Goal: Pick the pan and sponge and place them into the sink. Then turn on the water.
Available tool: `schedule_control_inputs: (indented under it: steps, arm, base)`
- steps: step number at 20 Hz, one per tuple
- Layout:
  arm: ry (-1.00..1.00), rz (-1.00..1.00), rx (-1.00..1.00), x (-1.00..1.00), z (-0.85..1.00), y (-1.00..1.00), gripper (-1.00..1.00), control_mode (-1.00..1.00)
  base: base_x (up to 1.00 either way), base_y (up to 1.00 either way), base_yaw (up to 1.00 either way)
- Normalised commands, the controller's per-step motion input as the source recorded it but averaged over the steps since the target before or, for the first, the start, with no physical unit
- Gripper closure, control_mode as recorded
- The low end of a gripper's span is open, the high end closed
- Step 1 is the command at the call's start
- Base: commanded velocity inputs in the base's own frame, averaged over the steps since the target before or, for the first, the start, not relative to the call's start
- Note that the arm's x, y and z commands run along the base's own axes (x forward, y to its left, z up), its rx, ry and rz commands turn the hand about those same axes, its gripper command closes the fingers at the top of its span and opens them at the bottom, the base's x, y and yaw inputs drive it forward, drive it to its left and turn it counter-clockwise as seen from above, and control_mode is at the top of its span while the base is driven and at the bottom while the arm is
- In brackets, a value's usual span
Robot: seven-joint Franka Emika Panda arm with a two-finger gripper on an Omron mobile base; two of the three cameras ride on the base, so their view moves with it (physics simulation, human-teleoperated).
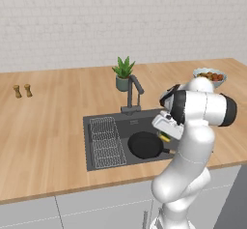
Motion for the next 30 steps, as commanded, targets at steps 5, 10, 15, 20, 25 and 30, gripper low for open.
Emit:
schedule_control_inputs:
  steps: [5, 10, 15, 20, 25, 30]
  arm:
    - [-0.07, 0.12, 0.01, 0.00, -0.32, 0.08, 1.00, -1.00]
    - [-0.14, 0.15, 0.04, 0.00, -0.32, 0.00, 1.00, -1.00]
    - [-0.17, 0.15, 0.06, 0.12, -0.26, 0.00, 1.00, -1.00]
    - [-0.12, 0.16, 0.12, 0.25, -0.37, -0.20, 1.00, -1.00]
    - [-0.07, 0.13, 0.14, 0.34, -0.41, -0.34, 1.00, -1.00]
    - [-0.08, 0.11, 0.14, 0.20, -0.53, -0.47, 1.00, -1.00]
  base:
    - [0.00, 0.00, 0.00]
    - [0.00, 0.00, 0.00]
    - [0.00, 0.00, 0.00]
    - [0.00, 0.00, 0.00]
    - [0.00, 0.00, 0.00]
    - [0.00, 0.00, 0.00]
